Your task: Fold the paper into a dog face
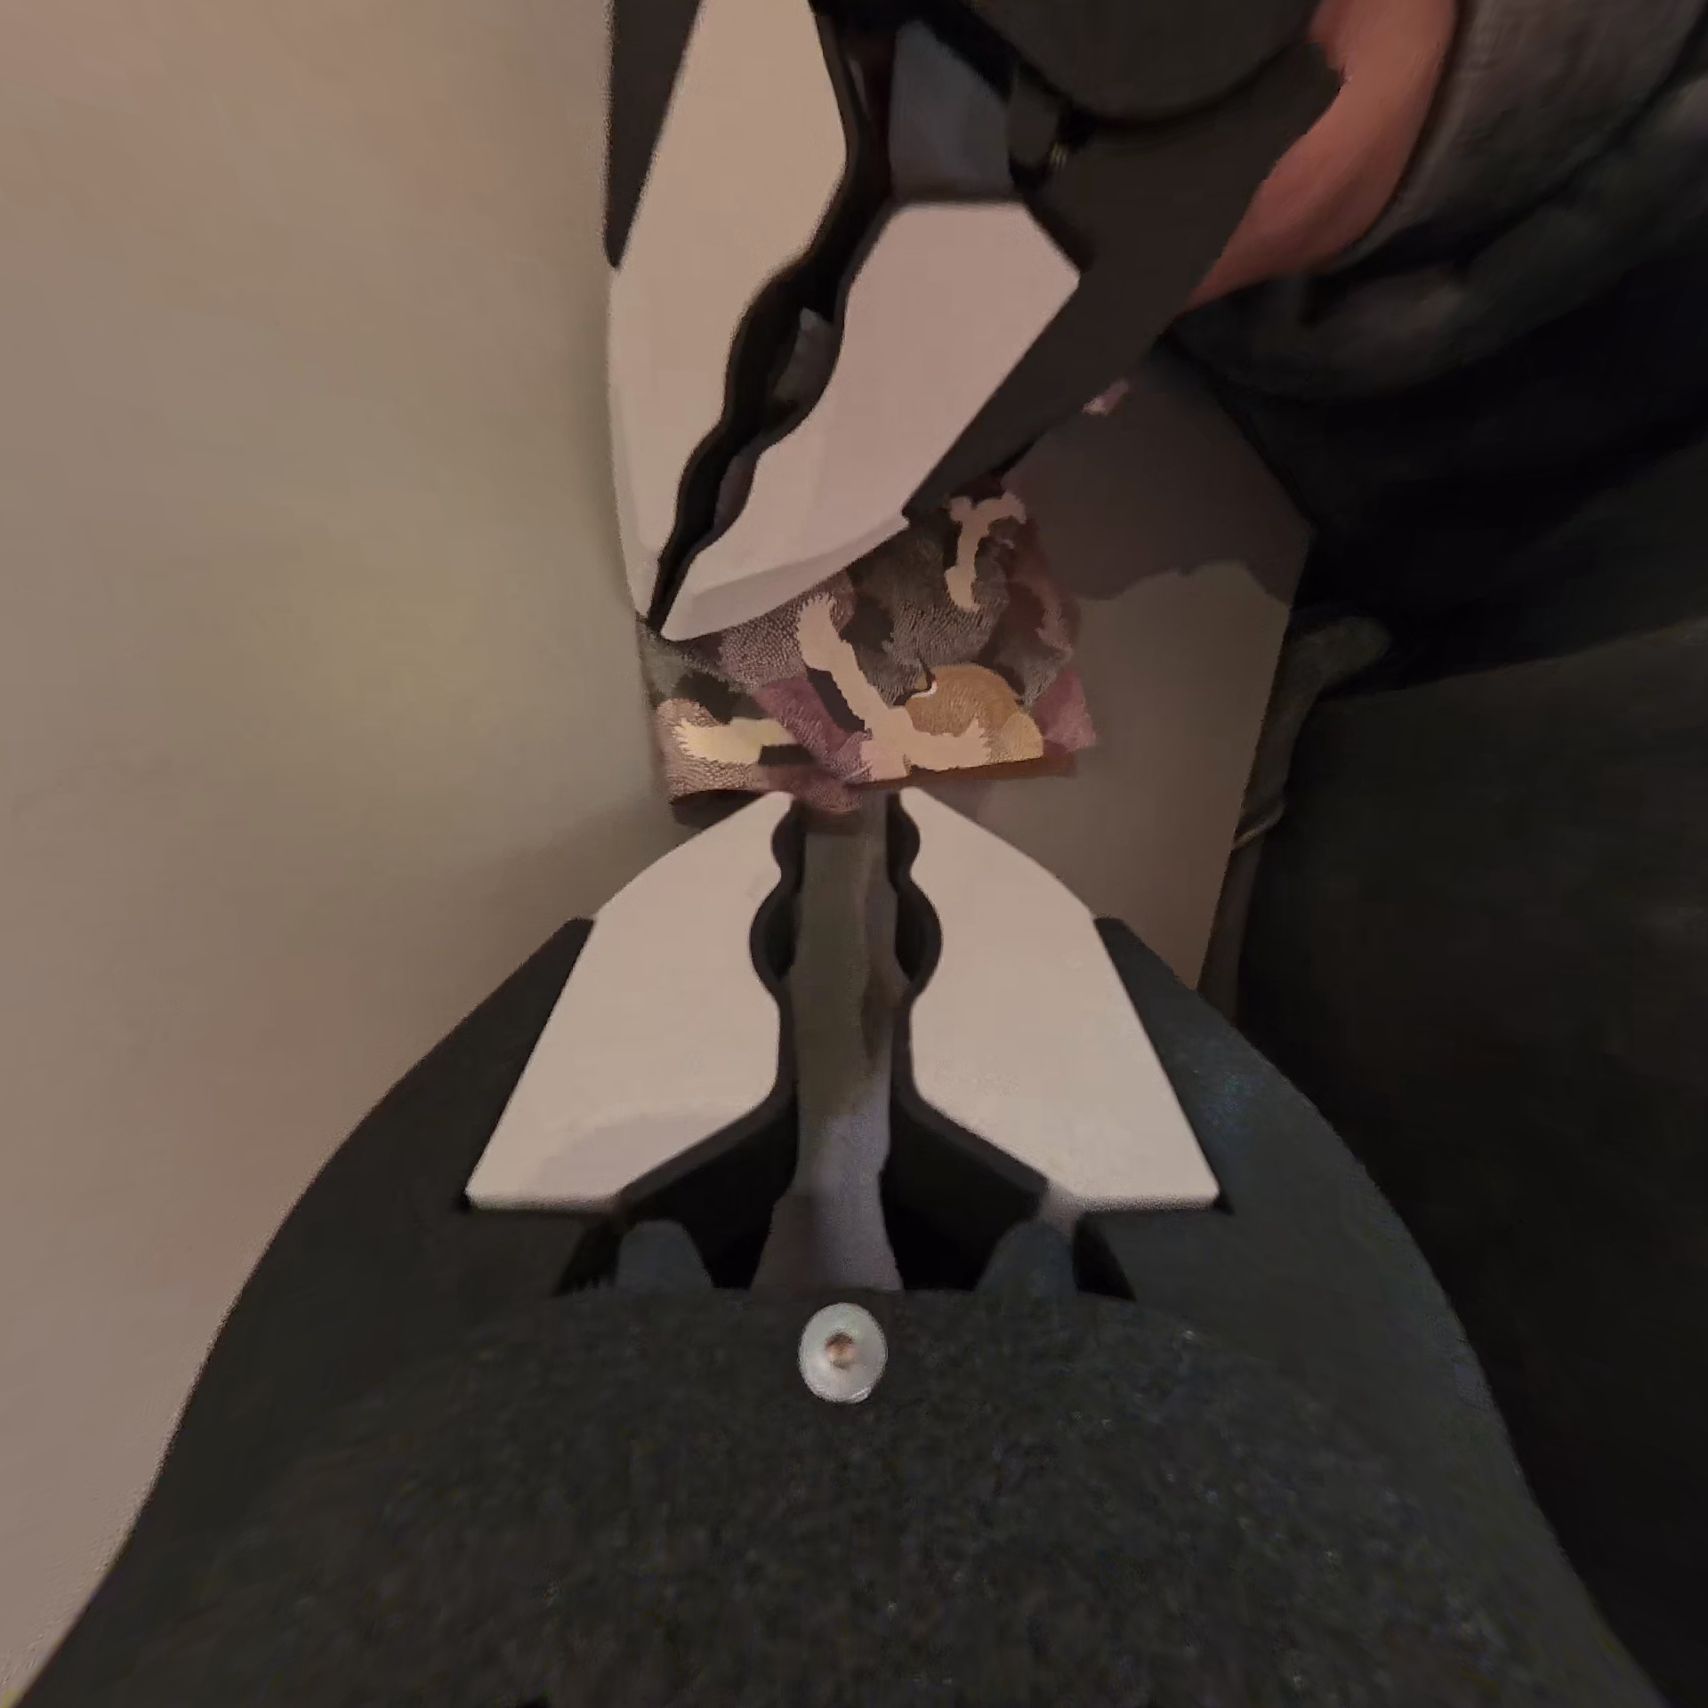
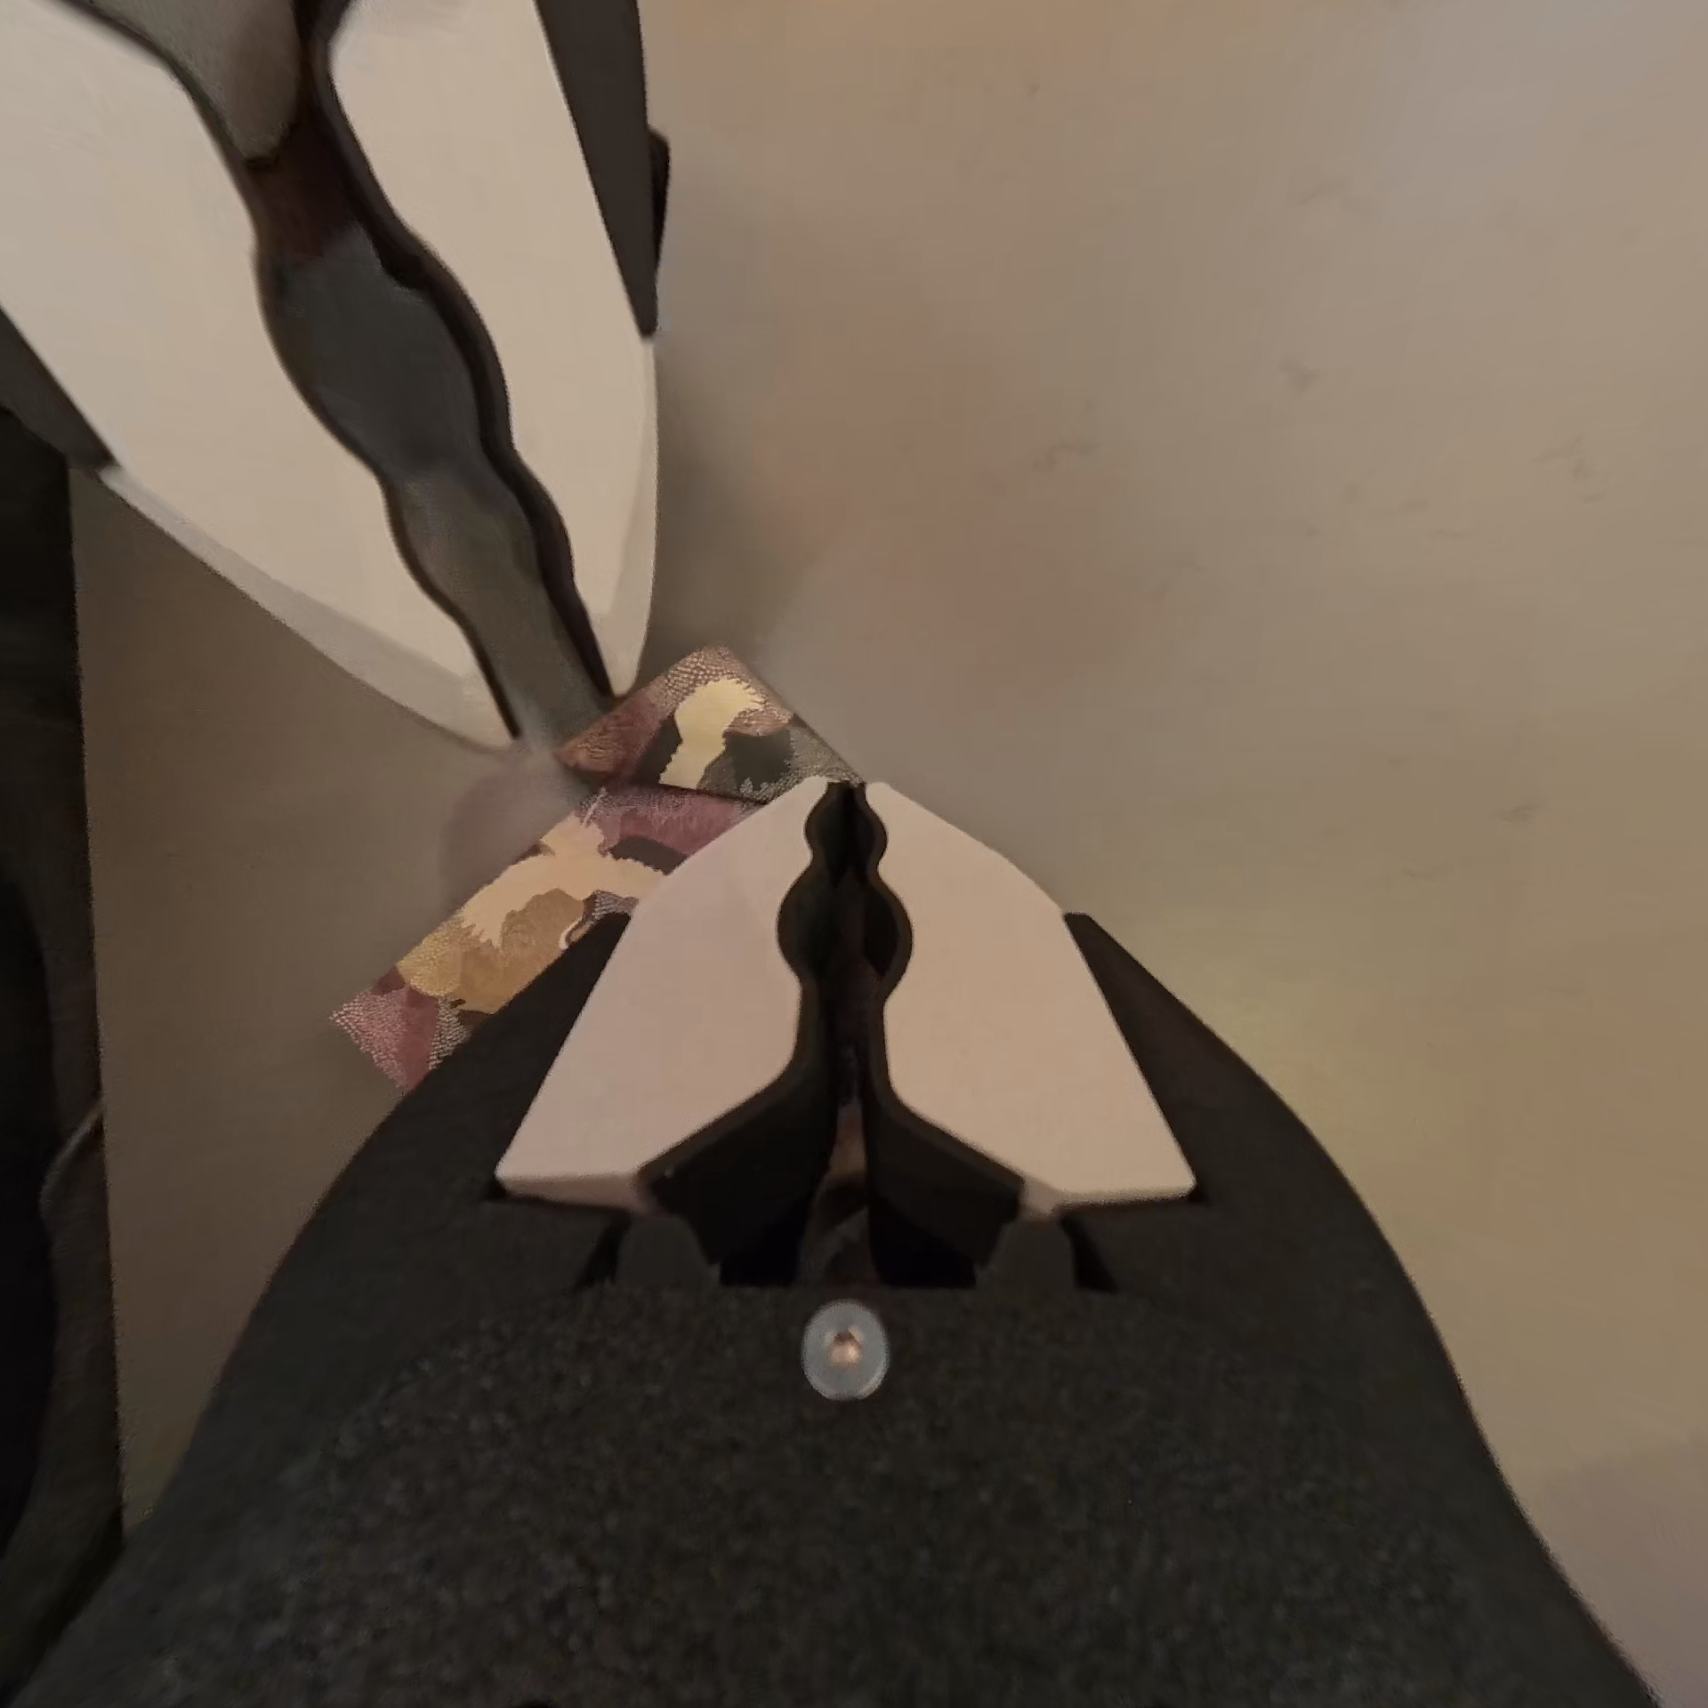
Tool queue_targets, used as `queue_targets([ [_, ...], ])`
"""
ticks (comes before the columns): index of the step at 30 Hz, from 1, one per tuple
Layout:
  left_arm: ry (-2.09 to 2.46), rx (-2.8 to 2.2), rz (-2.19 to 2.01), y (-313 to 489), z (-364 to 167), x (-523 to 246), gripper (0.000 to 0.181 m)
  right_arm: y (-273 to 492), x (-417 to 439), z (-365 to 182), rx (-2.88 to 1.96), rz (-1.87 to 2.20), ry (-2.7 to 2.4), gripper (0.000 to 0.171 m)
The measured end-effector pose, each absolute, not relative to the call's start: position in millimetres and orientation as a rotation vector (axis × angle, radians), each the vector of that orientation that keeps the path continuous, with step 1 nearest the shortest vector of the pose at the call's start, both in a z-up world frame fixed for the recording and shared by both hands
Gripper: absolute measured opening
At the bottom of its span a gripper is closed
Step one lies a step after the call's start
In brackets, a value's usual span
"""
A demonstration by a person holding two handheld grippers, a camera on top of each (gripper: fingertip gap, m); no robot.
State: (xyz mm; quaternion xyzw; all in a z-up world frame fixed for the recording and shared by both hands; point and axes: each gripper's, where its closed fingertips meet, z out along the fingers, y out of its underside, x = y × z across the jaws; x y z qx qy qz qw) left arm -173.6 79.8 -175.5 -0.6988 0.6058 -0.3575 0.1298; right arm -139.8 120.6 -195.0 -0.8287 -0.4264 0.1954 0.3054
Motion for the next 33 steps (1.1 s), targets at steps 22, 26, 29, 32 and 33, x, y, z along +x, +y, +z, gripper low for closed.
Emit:
queue_targets([
  [22, 1.723, -1.999, -0.727, 119.9, -192.7, -140.2, 0.0, 120.0, -139.5, -194.8, -2.149, 0.45, -1.149, 0.0],
  [26, 1.745, -1.942, -0.668, 119.9, -194.2, -141.5, 0.0, 120.0, -139.4, -194.8, -2.148, 0.439, -1.152, 0.0],
  [29, 1.749, -1.906, -0.637, 119.5, -194.5, -142.3, 0.0, 120.0, -139.3, -194.8, -2.149, 0.44, -1.15, 0.0],
  [32, 1.756, -1.88, -0.605, 118.3, -194.8, -145.6, 0.0, 119.9, -139.3, -194.9, -2.149, 0.442, -1.148, 0.0],
  [33, 1.756, -1.872, -0.593, 118.1, -194.8, -146.7, 0.0, 119.9, -139.3, -194.8, -2.148, 0.438, -1.149, 0.0],
])
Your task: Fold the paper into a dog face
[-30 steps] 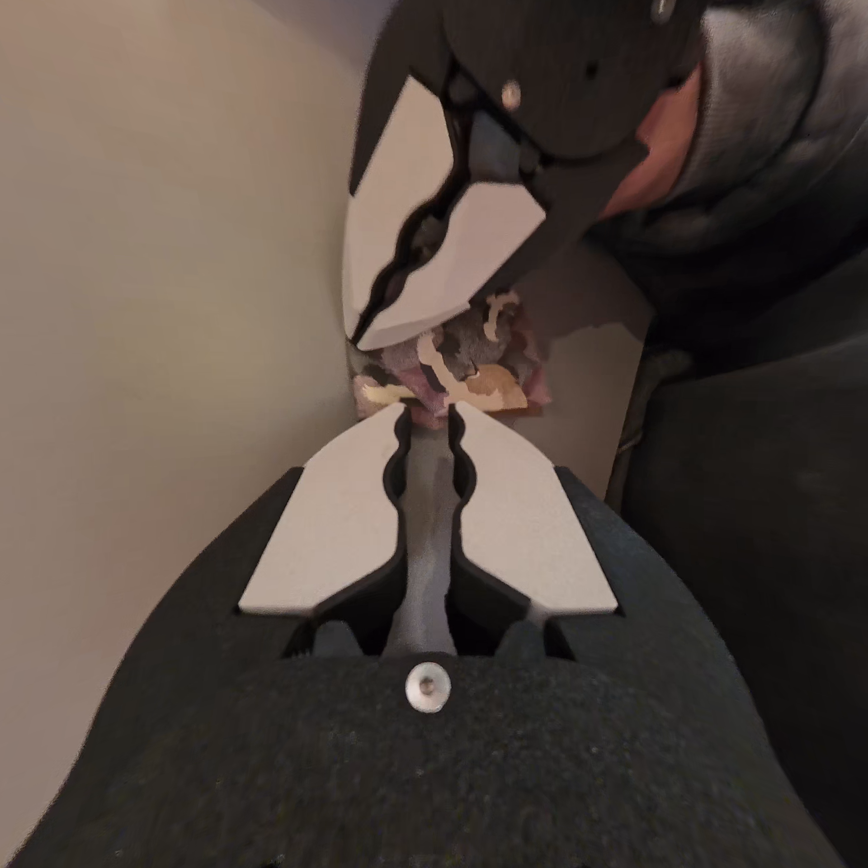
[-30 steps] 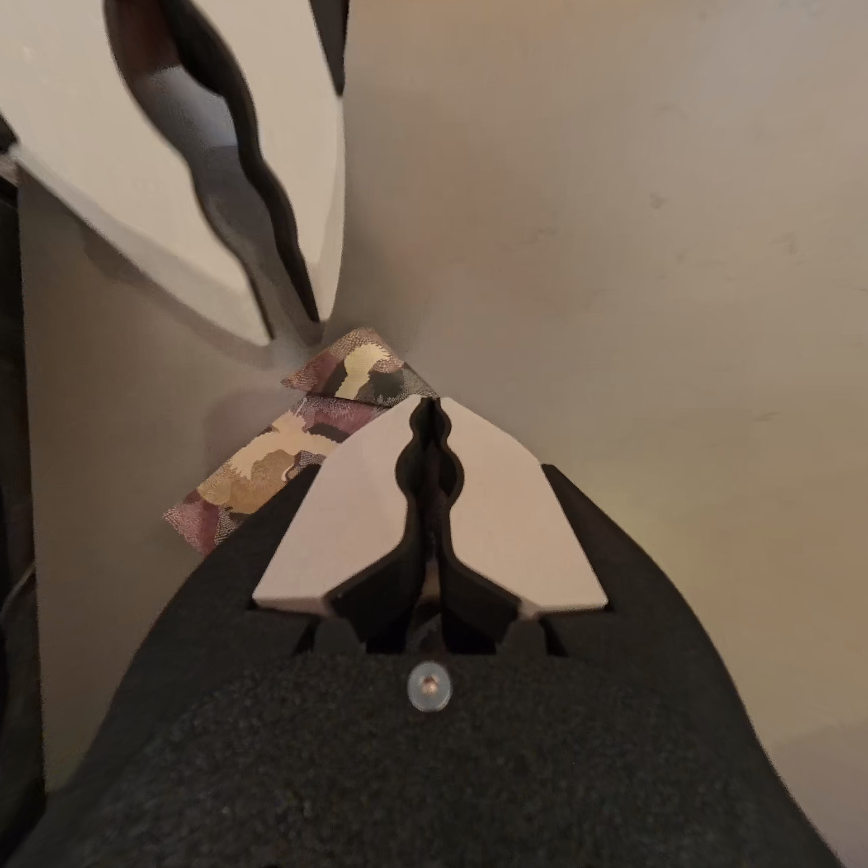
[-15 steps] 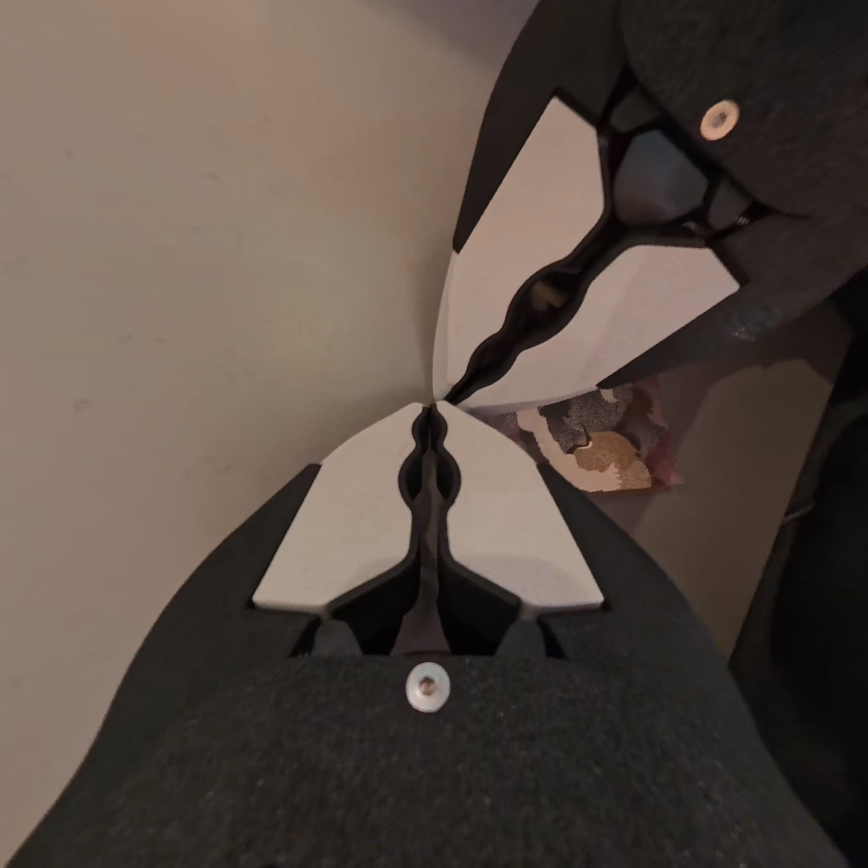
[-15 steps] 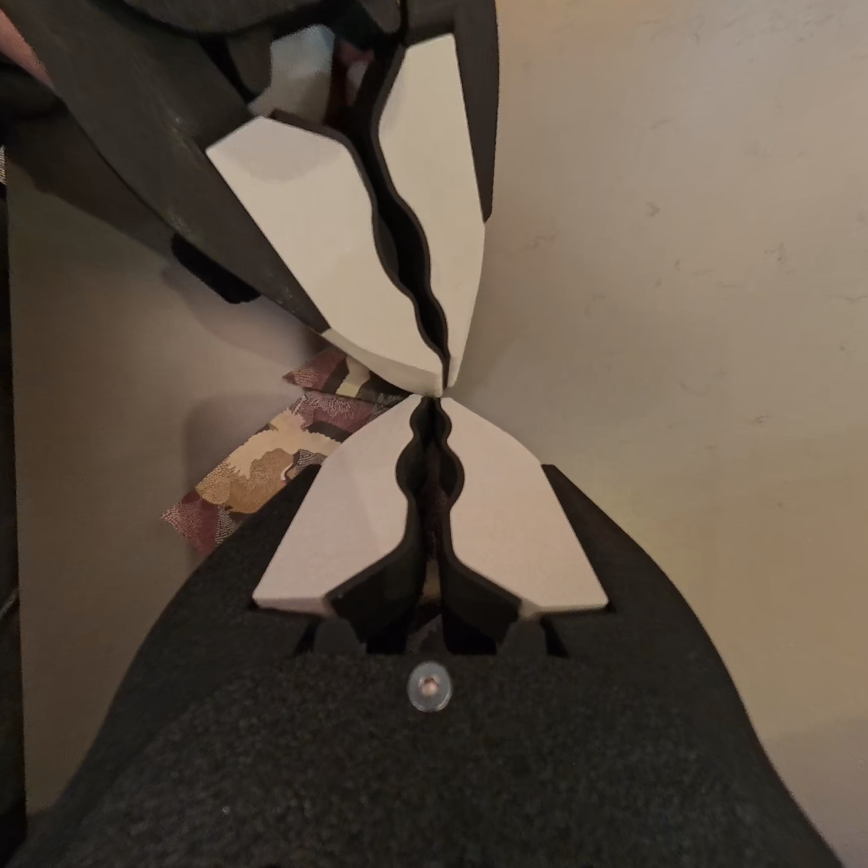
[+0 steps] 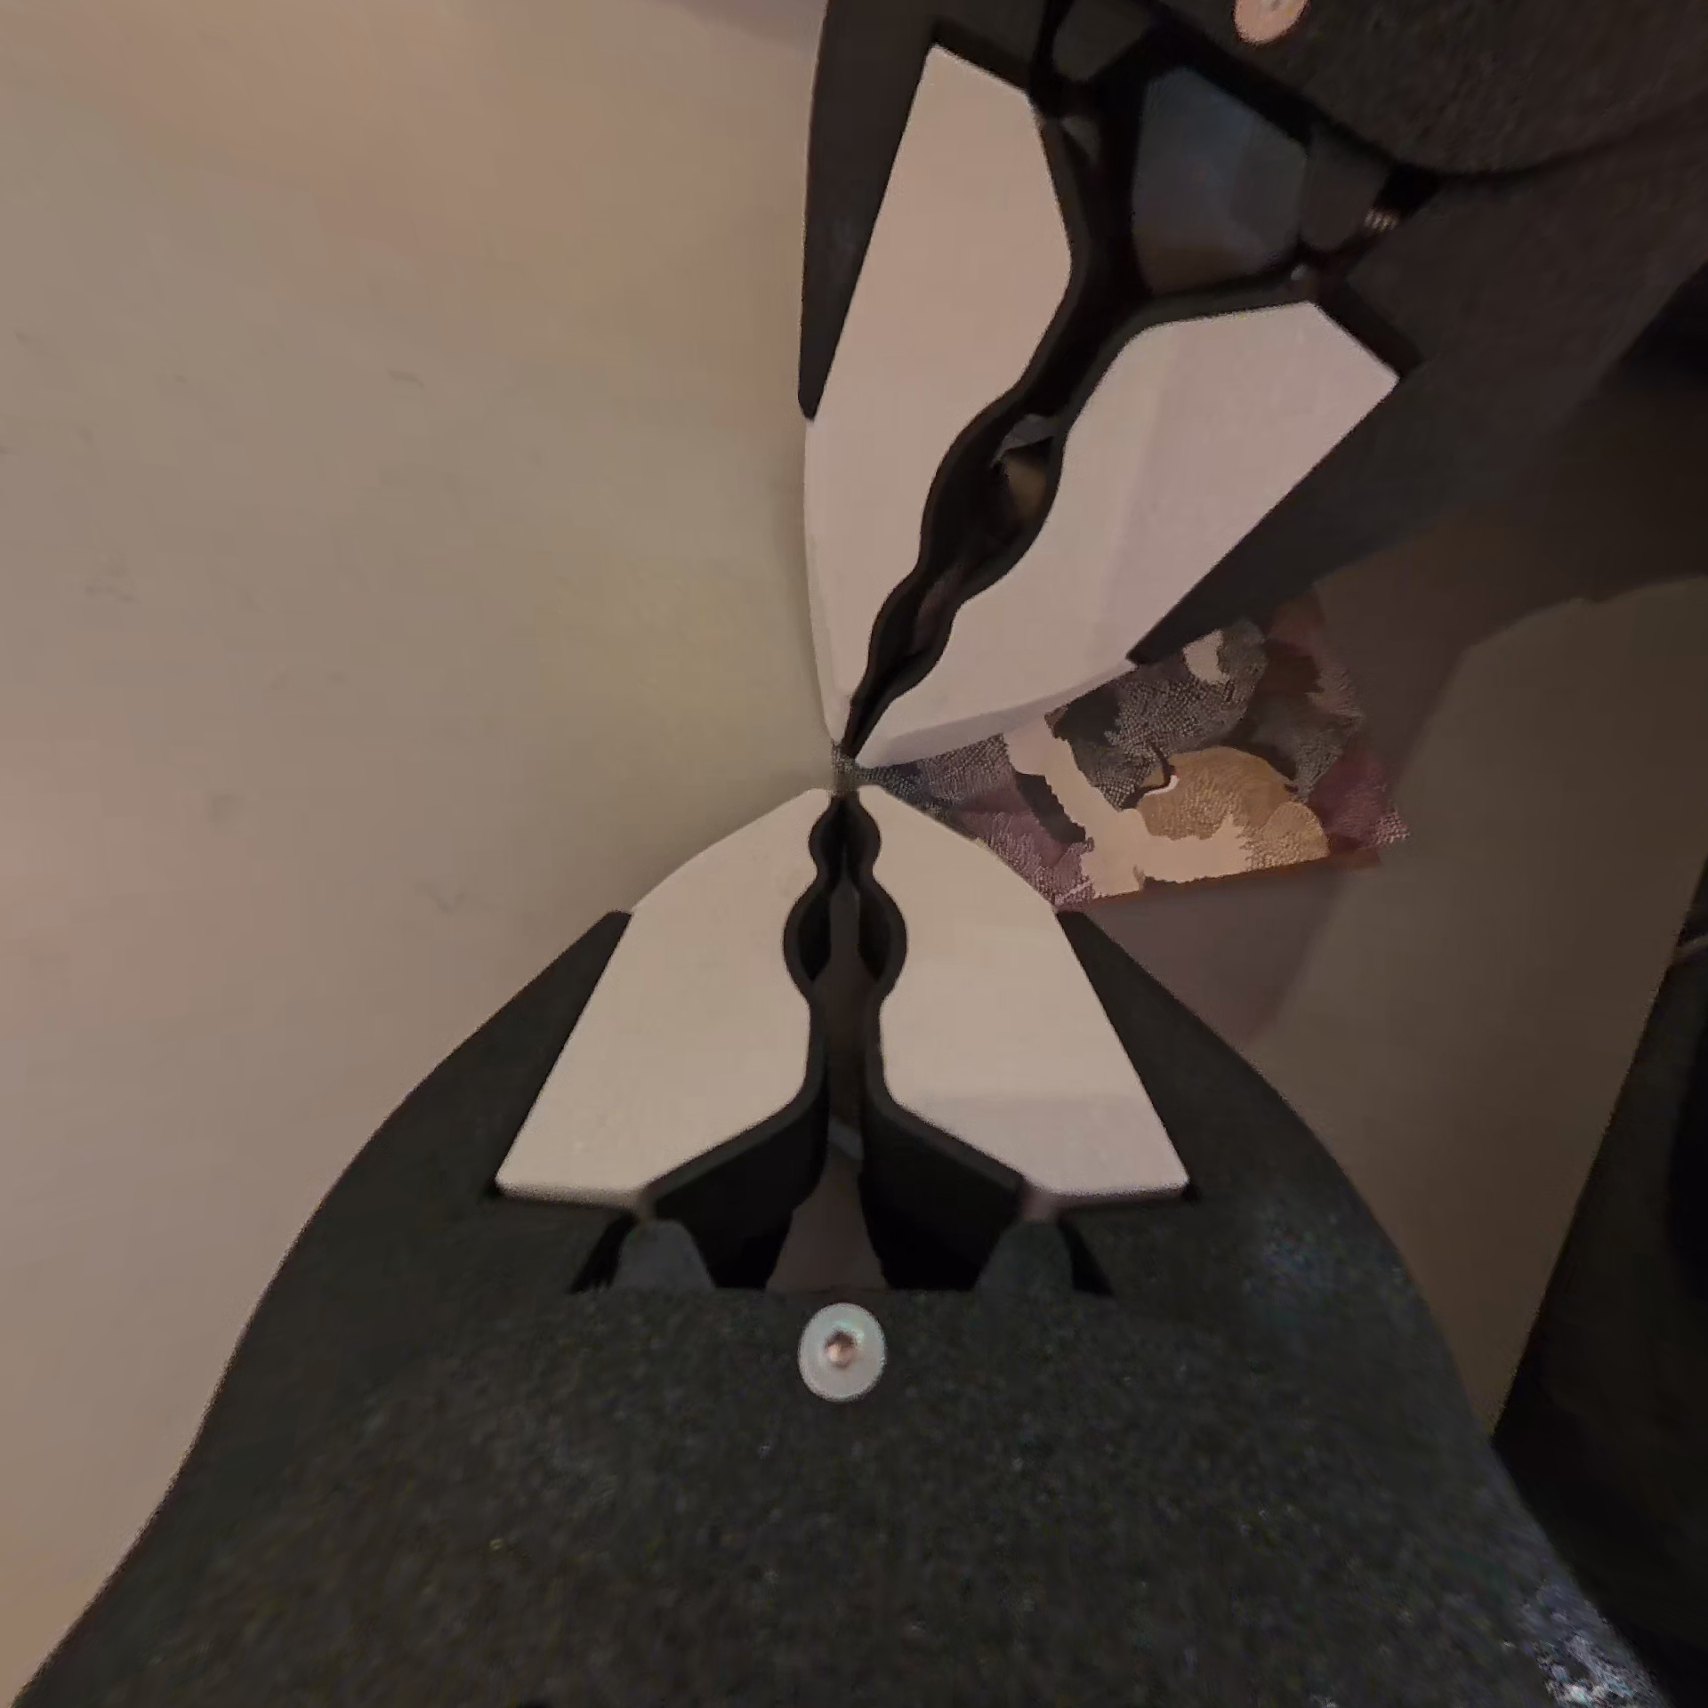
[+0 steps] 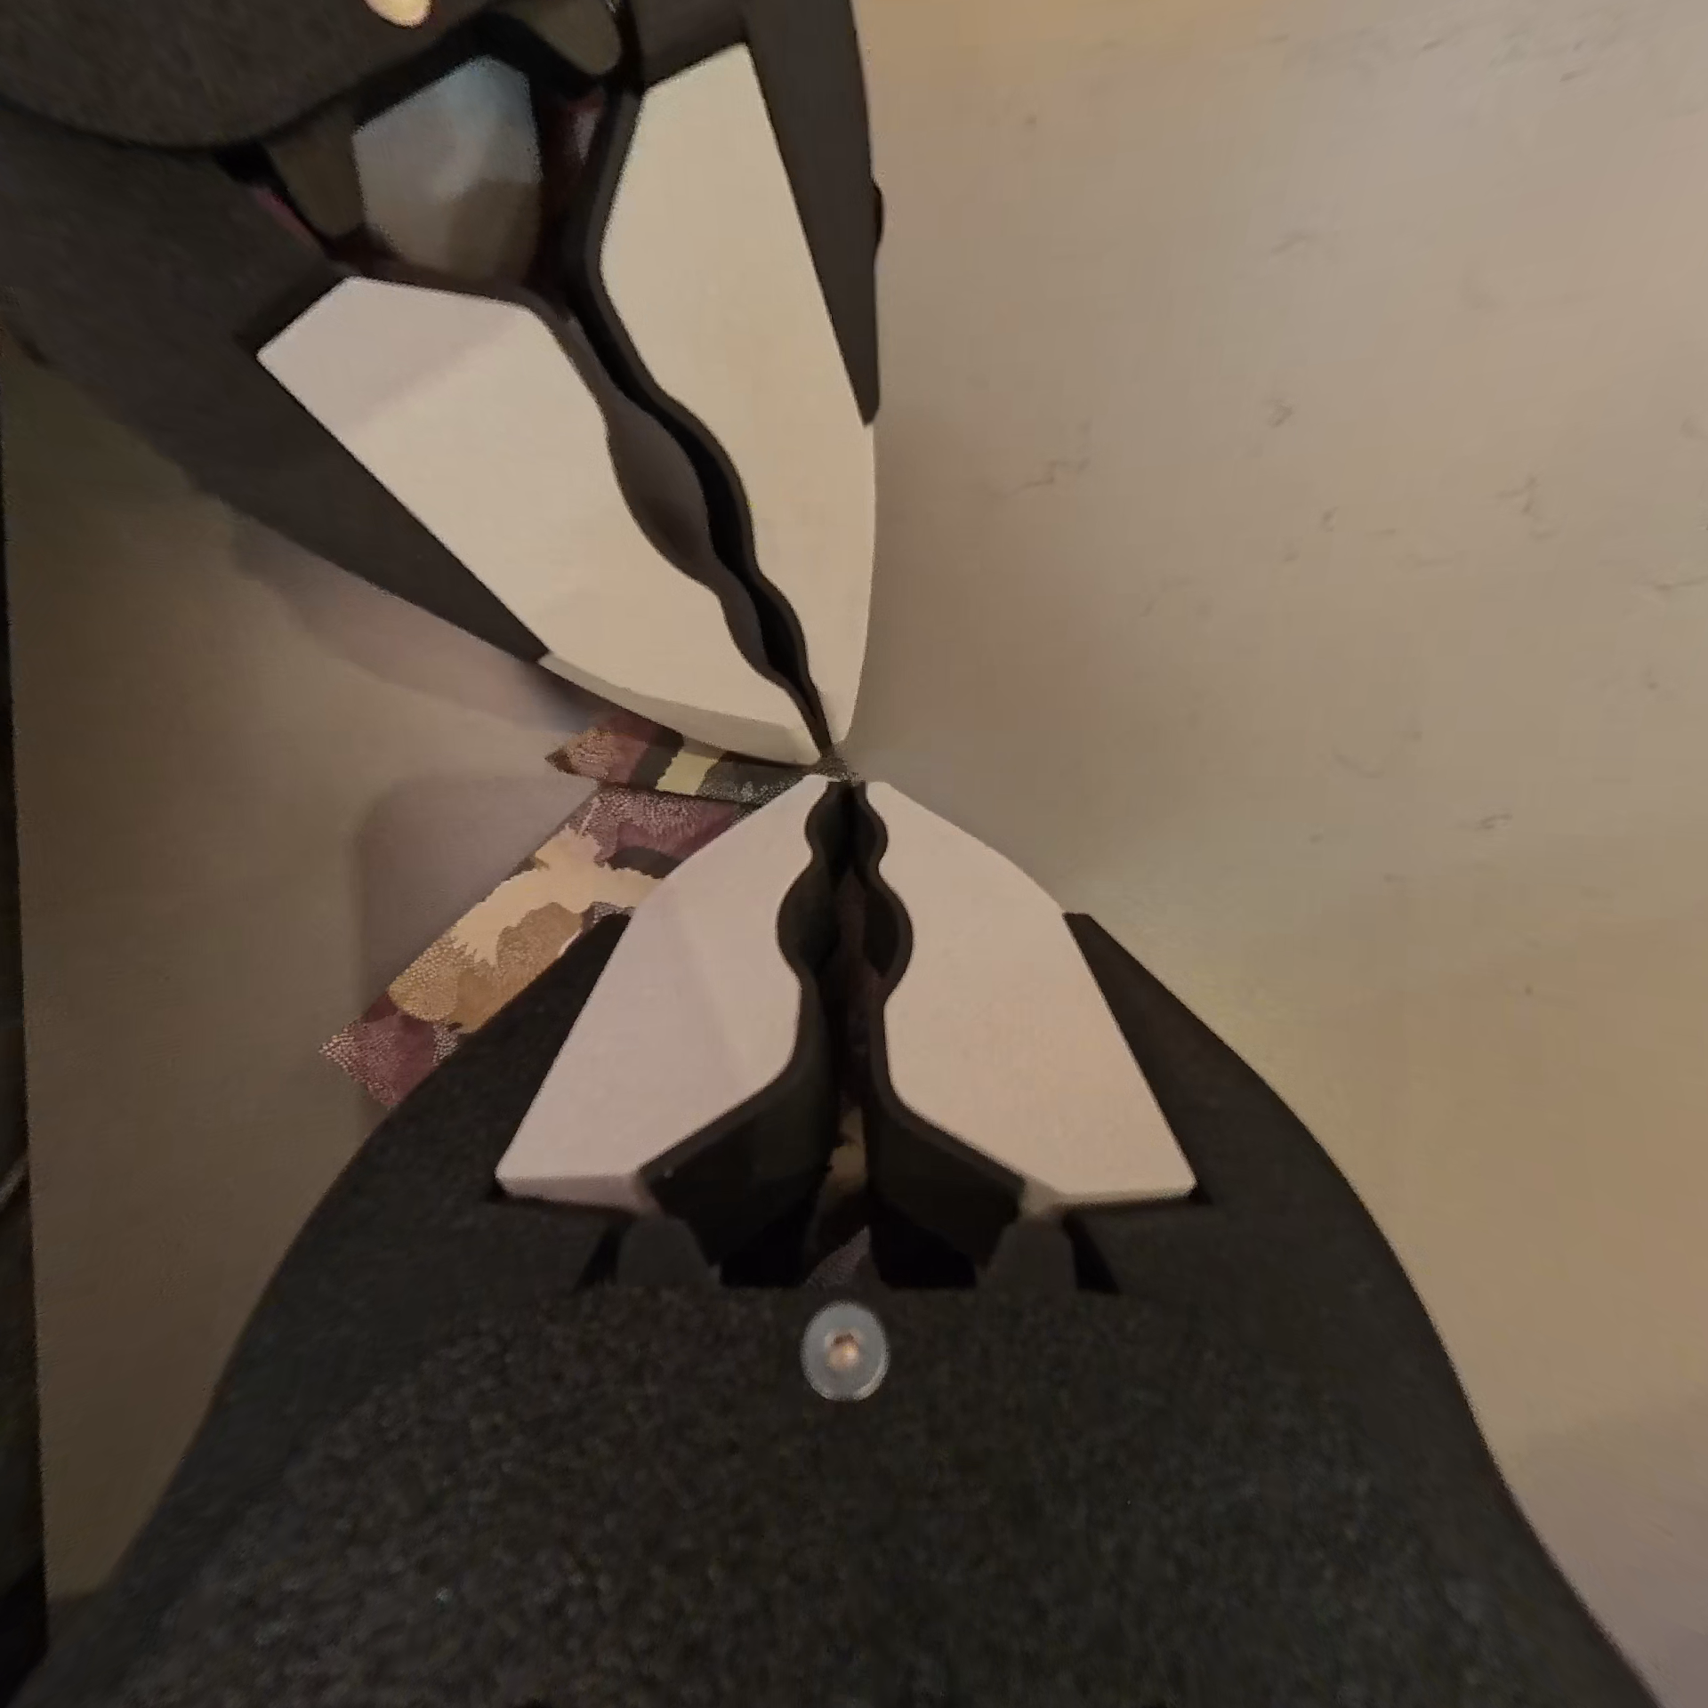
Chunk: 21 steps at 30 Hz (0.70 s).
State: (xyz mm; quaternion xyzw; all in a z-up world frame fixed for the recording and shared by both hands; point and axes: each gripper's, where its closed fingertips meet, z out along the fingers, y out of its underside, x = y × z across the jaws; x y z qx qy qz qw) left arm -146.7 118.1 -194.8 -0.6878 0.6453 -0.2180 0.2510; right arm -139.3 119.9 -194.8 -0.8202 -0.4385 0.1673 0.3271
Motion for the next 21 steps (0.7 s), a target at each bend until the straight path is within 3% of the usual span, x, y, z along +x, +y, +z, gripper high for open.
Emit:
queue_targets([
  [21, 1.763, -1.807, -0.531, 109.0, -195.0, -170.9, 0.0, 116.0, -144.7, -194.6, -2.137, 0.442, -1.174, 0.0],
])
